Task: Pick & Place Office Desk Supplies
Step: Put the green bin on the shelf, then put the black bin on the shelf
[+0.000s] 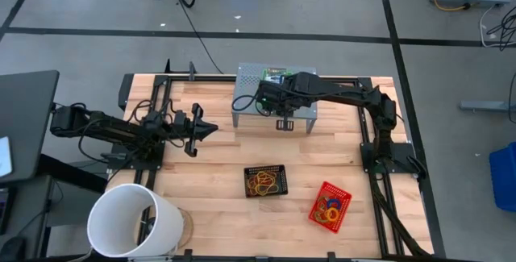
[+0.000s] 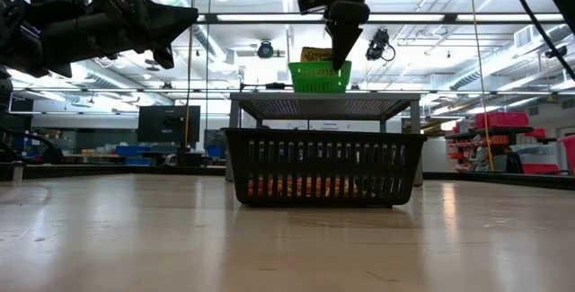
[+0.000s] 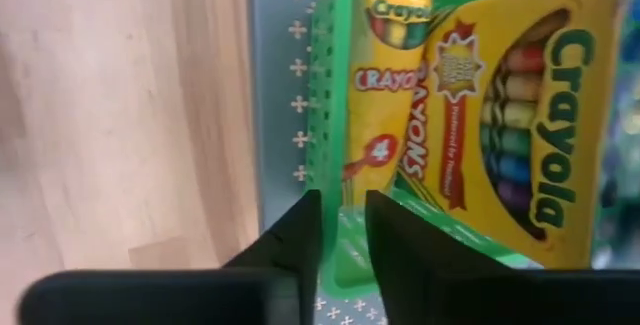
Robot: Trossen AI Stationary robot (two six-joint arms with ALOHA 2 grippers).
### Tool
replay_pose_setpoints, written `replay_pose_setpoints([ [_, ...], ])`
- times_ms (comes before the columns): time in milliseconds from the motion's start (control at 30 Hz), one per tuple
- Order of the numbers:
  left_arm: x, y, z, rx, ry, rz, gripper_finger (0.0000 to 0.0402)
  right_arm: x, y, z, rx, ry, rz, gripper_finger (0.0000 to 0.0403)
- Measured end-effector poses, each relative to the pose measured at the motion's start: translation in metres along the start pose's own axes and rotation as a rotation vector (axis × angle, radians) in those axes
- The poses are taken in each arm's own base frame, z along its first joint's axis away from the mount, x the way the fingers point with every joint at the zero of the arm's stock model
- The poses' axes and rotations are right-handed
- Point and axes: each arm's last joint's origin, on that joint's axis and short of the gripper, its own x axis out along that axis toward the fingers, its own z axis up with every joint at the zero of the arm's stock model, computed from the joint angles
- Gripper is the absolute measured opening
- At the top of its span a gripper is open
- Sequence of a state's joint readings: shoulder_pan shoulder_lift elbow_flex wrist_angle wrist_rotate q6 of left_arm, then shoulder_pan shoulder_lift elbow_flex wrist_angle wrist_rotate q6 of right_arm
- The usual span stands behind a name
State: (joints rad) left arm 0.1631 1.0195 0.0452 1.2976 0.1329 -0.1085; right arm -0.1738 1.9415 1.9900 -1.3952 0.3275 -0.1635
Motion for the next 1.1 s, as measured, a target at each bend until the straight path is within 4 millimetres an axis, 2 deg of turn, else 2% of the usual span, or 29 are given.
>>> replay_pose_setpoints([
  [300, 0.000, 0.000, 0.000, 0.004, 0.002, -0.006, 0.0001, -0.005, 0.013, 0.002, -0.042, -0.002, -0.091, 0.0153],
  [500, 0.000, 0.000, -0.002, -0.004, 0.025, -0.013, 0.0001, -0.016, 0.041, 0.006, -0.147, -0.036, -0.104, 0.0163],
  [667, 0.002, -0.004, -0.011, -0.102, 0.153, -0.176, 0.0001, -0.026, 0.069, 0.007, -0.246, -0.069, -0.108, 0.0164],
  [800, 0.009, -0.004, -0.017, -0.176, 0.289, -0.212, 0.0001, -0.036, 0.095, 0.006, -0.328, -0.101, -0.069, 0.0164],
  [1000, 0.011, -0.003, -0.032, -0.185, 0.515, -0.061, 0.0001, -0.056, 0.154, -0.003, -0.470, -0.177, 0.328, 0.0164],
  [1100, 0.008, -0.002, -0.038, -0.156, 0.575, -0.003, 0.0001, -0.058, 0.188, -0.008, -0.560, -0.229, 0.414, 0.0163],
])
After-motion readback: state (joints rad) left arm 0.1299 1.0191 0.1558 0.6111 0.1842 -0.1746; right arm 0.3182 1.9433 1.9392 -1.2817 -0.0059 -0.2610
